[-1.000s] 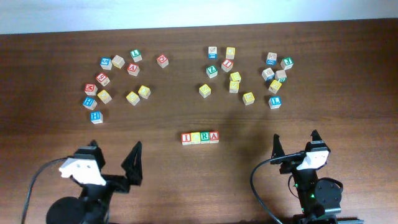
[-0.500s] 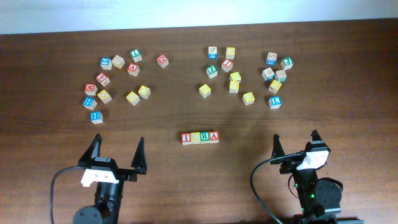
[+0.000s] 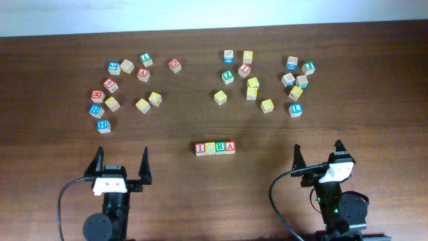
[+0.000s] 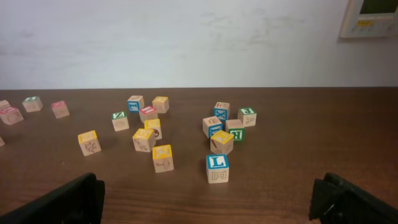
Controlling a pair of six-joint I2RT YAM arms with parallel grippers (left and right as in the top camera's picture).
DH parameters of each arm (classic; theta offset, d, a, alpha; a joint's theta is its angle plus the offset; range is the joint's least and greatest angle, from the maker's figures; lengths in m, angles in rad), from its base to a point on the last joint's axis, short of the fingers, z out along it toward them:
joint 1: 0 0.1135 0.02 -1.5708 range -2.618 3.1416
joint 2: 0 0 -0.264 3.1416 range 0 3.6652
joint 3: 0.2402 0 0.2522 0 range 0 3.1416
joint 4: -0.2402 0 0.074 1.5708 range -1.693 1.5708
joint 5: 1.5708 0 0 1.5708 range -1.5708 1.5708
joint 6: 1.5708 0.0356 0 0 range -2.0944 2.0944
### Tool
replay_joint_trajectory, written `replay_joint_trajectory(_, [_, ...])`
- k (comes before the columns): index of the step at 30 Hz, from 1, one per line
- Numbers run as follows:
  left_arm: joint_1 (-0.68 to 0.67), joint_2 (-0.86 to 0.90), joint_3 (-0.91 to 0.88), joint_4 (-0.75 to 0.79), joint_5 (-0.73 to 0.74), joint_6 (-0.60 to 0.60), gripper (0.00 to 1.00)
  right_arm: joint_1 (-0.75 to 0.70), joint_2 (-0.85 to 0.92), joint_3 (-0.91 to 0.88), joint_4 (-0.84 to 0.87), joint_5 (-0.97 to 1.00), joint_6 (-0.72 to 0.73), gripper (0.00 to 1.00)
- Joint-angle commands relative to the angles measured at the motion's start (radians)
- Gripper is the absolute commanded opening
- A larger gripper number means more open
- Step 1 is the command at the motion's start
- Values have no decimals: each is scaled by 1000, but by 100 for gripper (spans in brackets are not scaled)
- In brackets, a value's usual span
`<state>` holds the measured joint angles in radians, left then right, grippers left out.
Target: Spell out ICRA
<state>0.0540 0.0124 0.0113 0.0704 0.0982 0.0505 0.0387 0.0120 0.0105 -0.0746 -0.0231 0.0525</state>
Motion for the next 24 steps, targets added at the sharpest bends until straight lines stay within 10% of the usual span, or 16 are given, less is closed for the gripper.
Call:
replay_joint_trajectory(1, [6,-8,-3,-98,10,33,99,-6,-8,-5,-5,6,5,98])
replay_joint_trajectory(24, [6,-7,-4,-144,-192,-155,99,-6,-8,-5,-5,6,5,98])
